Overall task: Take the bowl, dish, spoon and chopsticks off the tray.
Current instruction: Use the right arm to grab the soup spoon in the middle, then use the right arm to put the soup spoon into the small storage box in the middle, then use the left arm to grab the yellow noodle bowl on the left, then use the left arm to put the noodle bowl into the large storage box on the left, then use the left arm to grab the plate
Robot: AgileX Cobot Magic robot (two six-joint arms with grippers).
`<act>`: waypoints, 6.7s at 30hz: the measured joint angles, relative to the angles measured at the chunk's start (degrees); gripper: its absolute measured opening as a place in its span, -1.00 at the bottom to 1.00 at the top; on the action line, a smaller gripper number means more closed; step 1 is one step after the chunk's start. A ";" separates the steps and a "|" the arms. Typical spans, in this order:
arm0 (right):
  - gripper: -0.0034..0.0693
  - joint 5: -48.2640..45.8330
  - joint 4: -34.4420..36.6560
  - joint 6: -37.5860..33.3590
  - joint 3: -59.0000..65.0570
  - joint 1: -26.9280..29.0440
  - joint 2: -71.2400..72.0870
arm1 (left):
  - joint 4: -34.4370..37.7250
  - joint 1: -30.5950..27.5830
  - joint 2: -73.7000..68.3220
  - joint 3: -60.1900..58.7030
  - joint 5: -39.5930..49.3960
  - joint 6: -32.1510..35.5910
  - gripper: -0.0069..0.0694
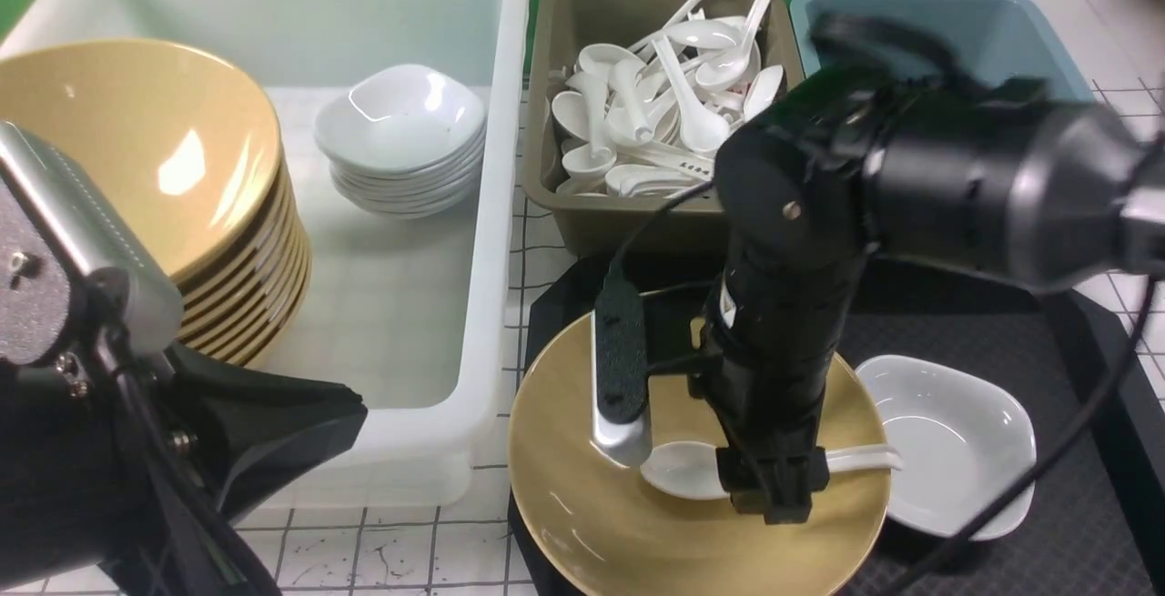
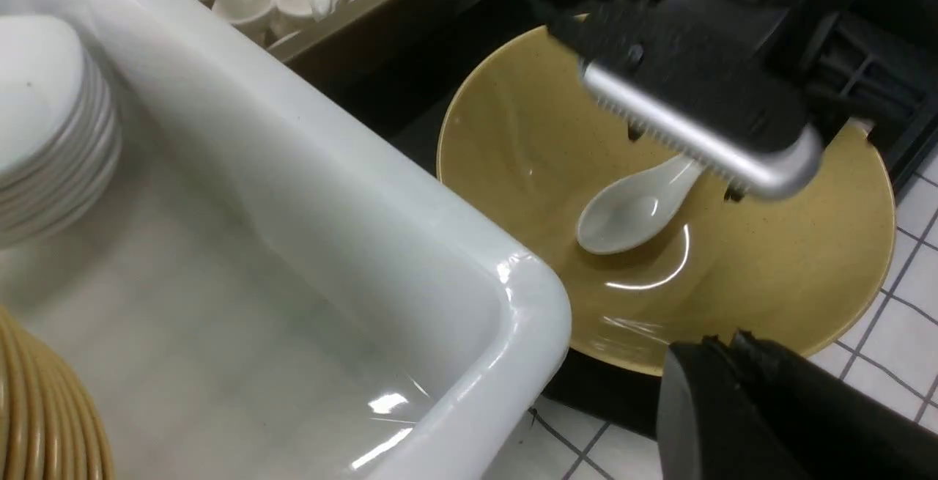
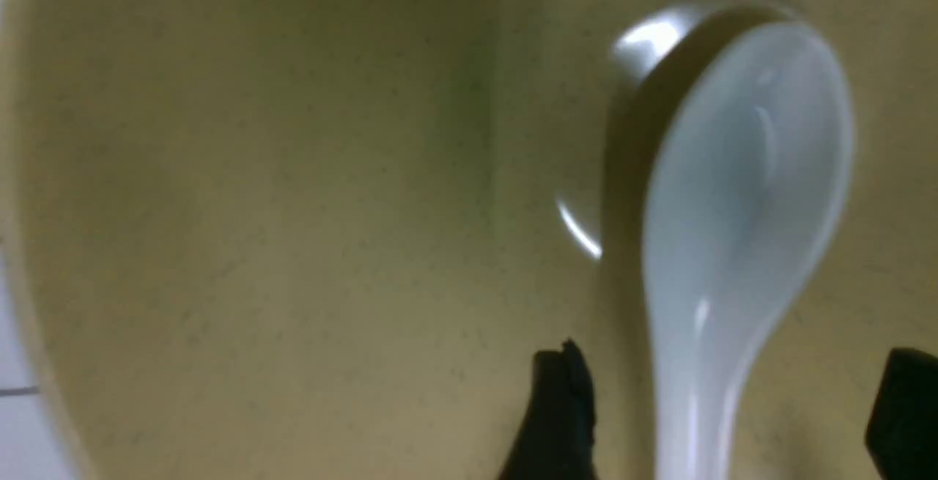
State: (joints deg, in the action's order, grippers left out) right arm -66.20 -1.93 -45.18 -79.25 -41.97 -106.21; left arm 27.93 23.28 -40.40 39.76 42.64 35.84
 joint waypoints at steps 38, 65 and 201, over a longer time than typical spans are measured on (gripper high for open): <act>-0.03 29.49 -6.51 33.53 -33.40 18.90 -17.44 | 1.06 -9.14 -26.68 20.41 -3.75 -8.93 -0.83; -0.81 -5.25 -2.62 28.56 -26.02 17.92 4.11 | -2.86 4.16 -35.84 29.54 13.49 -5.77 -0.83; -0.77 -5.92 3.35 31.67 8.62 19.44 44.29 | -13.81 19.70 -62.13 44.43 5.82 -33.93 0.60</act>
State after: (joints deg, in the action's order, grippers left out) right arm -72.12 1.42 -13.51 -70.63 -22.52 -61.92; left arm 14.12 42.98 -102.52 84.19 48.47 1.92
